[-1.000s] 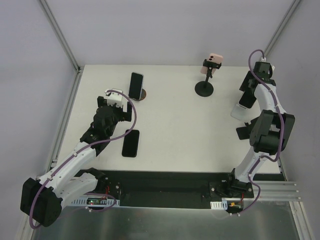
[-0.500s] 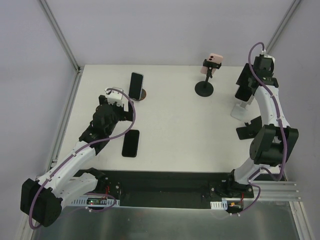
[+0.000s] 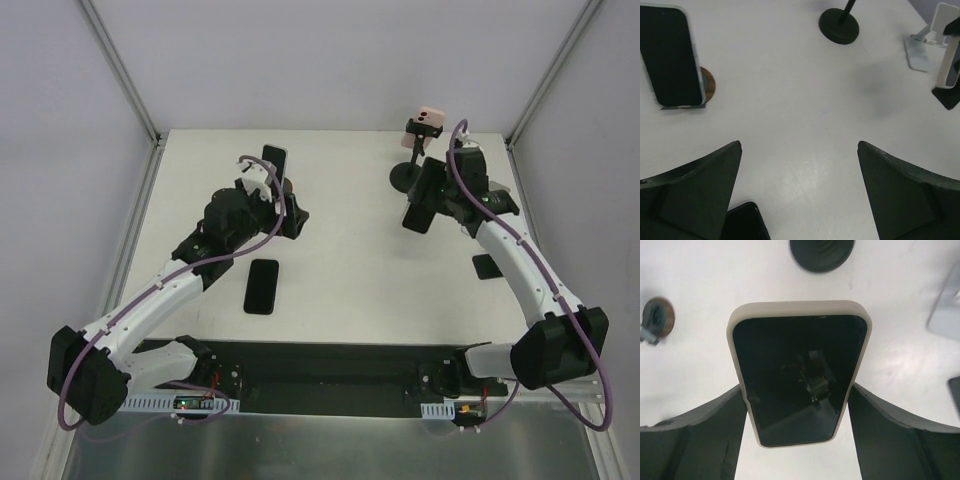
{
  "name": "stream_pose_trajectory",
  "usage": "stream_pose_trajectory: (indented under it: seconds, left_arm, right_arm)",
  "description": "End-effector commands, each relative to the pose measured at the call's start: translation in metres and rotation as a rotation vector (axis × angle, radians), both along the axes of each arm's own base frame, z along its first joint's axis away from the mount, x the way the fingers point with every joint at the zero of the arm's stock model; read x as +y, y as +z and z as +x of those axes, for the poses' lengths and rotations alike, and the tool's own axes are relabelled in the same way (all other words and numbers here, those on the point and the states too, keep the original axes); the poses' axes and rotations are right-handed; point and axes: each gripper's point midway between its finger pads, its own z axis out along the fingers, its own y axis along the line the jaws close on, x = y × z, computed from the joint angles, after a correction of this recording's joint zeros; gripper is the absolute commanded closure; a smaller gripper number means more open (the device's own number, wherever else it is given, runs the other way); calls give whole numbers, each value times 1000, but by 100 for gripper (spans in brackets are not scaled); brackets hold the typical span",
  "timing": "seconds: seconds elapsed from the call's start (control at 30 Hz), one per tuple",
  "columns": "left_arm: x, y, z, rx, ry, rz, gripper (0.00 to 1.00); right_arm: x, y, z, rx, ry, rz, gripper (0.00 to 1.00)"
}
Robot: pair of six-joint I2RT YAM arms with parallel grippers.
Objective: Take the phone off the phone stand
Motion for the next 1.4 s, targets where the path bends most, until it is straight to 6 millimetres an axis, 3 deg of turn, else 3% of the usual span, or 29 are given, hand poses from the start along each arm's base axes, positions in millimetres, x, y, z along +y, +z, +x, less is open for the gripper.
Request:
stream_pose_trajectory:
  seconds: [0.0, 0.27, 0.4, 0.6, 0.93, 1.37]
  left_arm:
    - [-49, 23, -13, 42, -148, -112, 1]
    - [-113, 19, -27, 151, -279, -155, 1]
    - [-139, 15, -38, 189, -347, -155, 2]
    - [-169, 4, -58, 239, -438, -140, 7]
    - [-187, -24, -81, 317, -489, -76, 23]
    - [-197, -19, -84, 328, -497, -94, 71]
  right_arm:
    - [44, 27, -22, -88, 14, 177, 94]
    - [94, 24, -61, -108, 117, 310, 94]
    - [110, 20, -73, -101, 154, 370, 94]
    - [118, 29, -84, -118, 186, 425, 94]
    - [119, 37, -97, -143, 212, 479, 94]
    - [126, 31, -107, -121, 256, 515, 94]
